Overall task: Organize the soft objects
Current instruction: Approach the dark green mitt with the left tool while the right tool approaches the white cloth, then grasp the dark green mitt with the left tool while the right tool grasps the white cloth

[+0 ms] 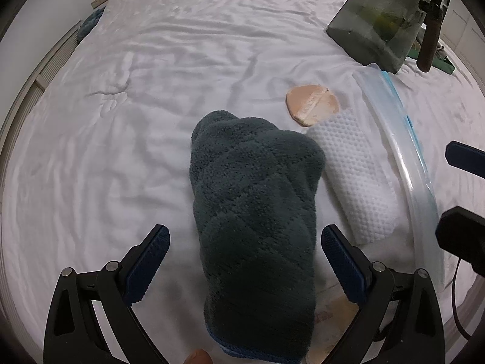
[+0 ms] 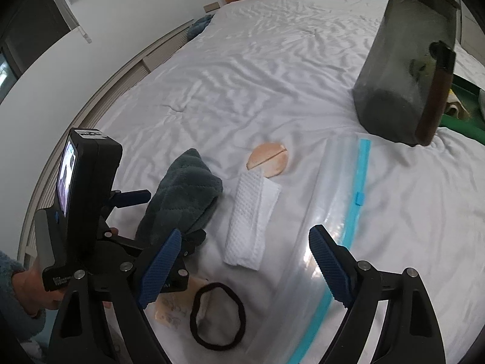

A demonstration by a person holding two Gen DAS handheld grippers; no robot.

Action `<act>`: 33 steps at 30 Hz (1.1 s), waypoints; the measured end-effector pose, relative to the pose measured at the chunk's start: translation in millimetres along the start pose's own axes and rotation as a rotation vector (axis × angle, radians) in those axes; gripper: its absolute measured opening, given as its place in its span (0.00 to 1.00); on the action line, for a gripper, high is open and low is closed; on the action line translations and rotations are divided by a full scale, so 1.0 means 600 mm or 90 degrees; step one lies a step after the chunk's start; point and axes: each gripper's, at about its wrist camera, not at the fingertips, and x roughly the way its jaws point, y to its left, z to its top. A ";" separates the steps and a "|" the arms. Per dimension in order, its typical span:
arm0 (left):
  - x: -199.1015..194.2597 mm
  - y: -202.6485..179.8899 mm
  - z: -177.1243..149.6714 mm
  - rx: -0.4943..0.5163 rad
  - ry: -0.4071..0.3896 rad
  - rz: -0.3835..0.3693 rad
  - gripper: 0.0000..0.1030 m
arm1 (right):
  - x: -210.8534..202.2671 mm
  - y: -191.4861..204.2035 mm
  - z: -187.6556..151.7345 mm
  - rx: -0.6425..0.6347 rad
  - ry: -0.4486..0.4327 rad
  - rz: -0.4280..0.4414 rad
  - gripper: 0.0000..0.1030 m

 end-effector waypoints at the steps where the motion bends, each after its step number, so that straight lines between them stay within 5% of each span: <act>1: 0.001 0.001 -0.001 0.001 0.001 0.000 0.95 | 0.004 0.001 0.003 0.002 0.000 0.003 0.84; 14: 0.017 0.010 0.000 0.012 0.002 -0.014 0.94 | 0.076 -0.012 0.019 0.034 0.039 0.049 0.66; 22: 0.023 0.014 0.004 0.013 0.004 -0.018 0.90 | 0.122 -0.013 0.027 0.039 0.068 0.026 0.64; 33: 0.030 0.012 0.009 0.024 0.014 -0.025 0.74 | 0.167 -0.011 0.034 0.044 0.118 -0.017 0.40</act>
